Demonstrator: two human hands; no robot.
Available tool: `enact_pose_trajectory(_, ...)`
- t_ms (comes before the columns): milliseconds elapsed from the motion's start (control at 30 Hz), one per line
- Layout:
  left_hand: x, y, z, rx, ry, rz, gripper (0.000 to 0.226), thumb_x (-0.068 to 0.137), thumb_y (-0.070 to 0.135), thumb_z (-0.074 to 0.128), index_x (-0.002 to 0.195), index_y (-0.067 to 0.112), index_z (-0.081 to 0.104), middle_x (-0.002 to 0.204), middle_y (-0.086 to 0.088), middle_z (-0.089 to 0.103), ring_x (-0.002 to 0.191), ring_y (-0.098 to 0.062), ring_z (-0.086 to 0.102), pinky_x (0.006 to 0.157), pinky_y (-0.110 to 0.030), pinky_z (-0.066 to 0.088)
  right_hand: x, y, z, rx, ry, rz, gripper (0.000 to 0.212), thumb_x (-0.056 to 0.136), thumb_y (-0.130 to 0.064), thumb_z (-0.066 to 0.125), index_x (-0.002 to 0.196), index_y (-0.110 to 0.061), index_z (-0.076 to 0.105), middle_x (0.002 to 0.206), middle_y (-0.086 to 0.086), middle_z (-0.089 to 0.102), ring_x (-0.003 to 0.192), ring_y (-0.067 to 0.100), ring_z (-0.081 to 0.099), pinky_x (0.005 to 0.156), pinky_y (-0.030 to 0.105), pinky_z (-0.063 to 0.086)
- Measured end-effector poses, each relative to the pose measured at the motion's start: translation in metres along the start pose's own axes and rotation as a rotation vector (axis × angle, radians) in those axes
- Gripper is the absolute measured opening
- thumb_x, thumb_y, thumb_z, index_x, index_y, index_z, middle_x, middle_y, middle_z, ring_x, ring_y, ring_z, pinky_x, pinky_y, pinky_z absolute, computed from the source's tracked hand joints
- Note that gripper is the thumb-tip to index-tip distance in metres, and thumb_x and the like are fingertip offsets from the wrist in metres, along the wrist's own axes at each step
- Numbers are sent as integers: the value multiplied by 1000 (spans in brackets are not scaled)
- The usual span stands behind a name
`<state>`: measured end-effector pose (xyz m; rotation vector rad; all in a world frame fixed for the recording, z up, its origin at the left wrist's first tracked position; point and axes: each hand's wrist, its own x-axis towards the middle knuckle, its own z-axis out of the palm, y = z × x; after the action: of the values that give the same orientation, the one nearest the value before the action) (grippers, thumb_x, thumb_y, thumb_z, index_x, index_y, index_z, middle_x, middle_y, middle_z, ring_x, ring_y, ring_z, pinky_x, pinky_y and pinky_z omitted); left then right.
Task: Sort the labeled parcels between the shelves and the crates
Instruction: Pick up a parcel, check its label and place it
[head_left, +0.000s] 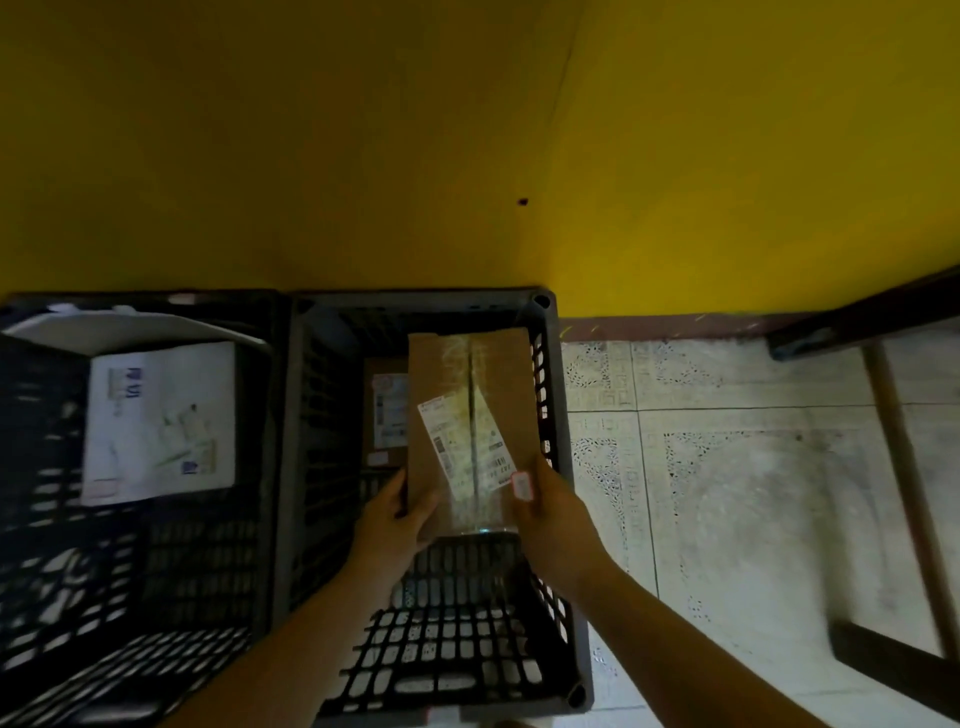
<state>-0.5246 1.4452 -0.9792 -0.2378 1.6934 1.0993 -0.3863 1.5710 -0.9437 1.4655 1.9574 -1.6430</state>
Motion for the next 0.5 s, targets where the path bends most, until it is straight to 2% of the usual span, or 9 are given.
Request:
enact_pose_trajectory(33, 13, -6, 1, -2, 2, 22, 52, 98, 10, 61, 146, 24, 47, 137, -3, 58, 117, -25, 58, 91, -45, 53, 9, 10, 4, -24, -20, -16, 38, 94, -50, 47, 128, -33, 48, 128, 0, 61, 115, 17, 66, 91, 35, 59)
enact_pose_trajectory(67, 24, -11, 3, -2, 6, 52, 51, 97, 10, 63, 143, 27, 51, 134, -1, 61, 117, -24, 60, 93, -46, 54, 14, 15, 6, -54, -42, -23, 48, 91, -49, 46, 136, -34, 43, 139, 1, 53, 124, 23, 60, 96, 42, 56)
enact_pose_trajectory(100, 32, -17, 4, 10, 12, 88, 48, 95, 13, 66, 137, 35, 55, 129, 3, 64, 118, -23, 62, 96, -47, 54, 18, 14, 9, -89, -42, -34, 54, 92, -41, 47, 144, -32, 37, 149, 0, 44, 131, 22, 53, 102, 42, 53)
enact_pose_trajectory(167, 41, -24, 7, 41, 19, 145, 44, 90, 22, 71, 119, 52, 60, 123, 11, 68, 119, -21, 64, 102, -51, 52, 19, 3, 11, -208, -34, -138, 63, 98, -22, 49, 156, -25, 23, 160, -3, 27, 139, 16, 40, 111, 36, 45)
enact_pose_trajectory(200, 42, -27, 9, 29, 25, 151, 43, 89, 24, 73, 115, 56, 61, 122, 13, 70, 118, -19, 65, 103, -51, 52, 20, 0, 13, -226, -40, -166, 66, 100, -18, 50, 158, -23, 19, 162, -4, 22, 142, 15, 35, 114, 33, 41)
enact_pose_trajectory(300, 40, -35, 16, -49, 39, 150, 43, 91, 14, 70, 118, 47, 61, 119, 13, 70, 115, -16, 66, 104, -53, 50, 28, 2, 16, -223, -20, -170, 67, 101, -20, 51, 159, -23, 18, 163, -5, 21, 146, 16, 31, 118, 35, 37)
enact_pose_trajectory(367, 36, -36, 20, -75, 42, 162, 43, 89, 17, 71, 121, 43, 62, 122, 10, 71, 116, -17, 66, 103, -54, 51, 28, 4, 15, -237, -3, -164, 67, 101, -21, 51, 159, -23, 18, 164, -5, 21, 147, 17, 30, 118, 35, 37)
enact_pose_trajectory(433, 35, -37, 21, -90, 45, 163, 43, 82, 26, 74, 120, 46, 65, 123, 8, 72, 118, -19, 66, 103, -55, 51, 26, 7, 12, -265, -5, -172, 66, 102, -20, 51, 159, -22, 18, 165, -6, 19, 149, 15, 27, 118, 25, 31)
enact_pose_trajectory(500, 36, -37, 19, -83, 31, 156, 41, 80, 30, 75, 114, 52, 68, 123, 10, 72, 119, -19, 66, 101, -55, 52, 26, 12, 12, -278, 1, -190, 65, 102, -19, 51, 159, -23, 19, 164, -6, 19, 148, 13, 28, 112, 13, 26)
